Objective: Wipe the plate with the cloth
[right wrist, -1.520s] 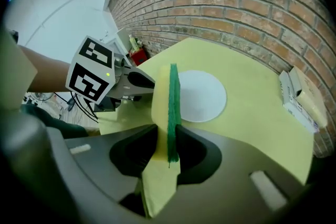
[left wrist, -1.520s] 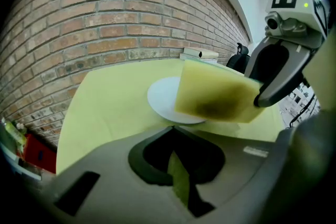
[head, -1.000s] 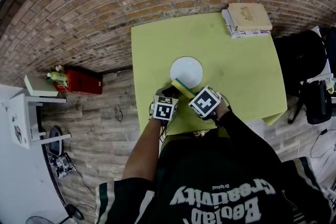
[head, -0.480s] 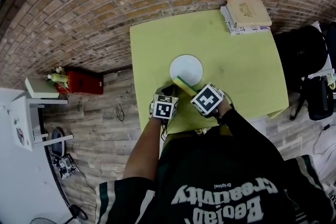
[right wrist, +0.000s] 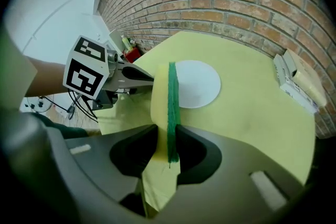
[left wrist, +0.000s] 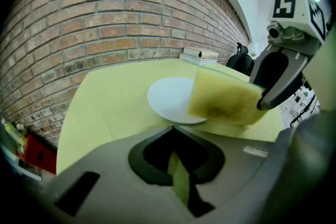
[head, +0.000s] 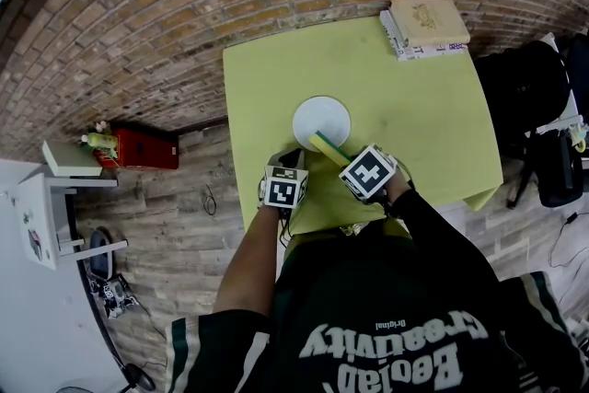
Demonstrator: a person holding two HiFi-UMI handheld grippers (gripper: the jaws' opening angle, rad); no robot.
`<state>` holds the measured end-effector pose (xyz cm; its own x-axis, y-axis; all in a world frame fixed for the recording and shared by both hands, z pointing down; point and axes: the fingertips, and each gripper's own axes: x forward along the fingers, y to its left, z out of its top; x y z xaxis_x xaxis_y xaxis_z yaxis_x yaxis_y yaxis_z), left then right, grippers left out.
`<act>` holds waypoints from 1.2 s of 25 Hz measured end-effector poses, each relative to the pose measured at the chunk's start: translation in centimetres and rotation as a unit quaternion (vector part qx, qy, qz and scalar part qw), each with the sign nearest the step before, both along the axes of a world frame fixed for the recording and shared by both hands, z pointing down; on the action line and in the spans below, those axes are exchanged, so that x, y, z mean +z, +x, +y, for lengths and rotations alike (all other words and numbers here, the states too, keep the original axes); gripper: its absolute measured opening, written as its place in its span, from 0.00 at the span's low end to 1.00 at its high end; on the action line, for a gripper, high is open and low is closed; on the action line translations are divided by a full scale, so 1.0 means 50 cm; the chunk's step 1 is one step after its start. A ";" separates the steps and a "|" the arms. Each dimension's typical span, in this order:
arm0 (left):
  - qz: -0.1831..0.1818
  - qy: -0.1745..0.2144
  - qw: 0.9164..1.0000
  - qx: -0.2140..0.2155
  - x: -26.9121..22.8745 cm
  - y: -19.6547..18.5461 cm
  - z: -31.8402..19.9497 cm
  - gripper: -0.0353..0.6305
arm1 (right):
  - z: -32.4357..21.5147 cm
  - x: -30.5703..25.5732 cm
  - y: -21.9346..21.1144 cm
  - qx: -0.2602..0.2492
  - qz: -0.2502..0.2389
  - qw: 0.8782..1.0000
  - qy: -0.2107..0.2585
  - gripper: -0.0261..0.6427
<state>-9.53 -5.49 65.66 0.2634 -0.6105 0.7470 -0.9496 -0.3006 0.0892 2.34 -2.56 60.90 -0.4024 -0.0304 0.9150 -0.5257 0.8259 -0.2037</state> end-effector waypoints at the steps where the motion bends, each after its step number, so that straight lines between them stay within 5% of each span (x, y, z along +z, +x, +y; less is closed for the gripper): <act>1: 0.000 0.000 1.000 0.000 0.000 0.000 0.000 0.06 | -0.001 0.000 0.004 0.002 0.002 1.000 0.001 0.22; 30: 0.000 0.002 1.000 0.001 0.000 0.001 0.000 0.06 | -0.078 -0.001 0.130 0.101 0.034 0.994 0.031 0.22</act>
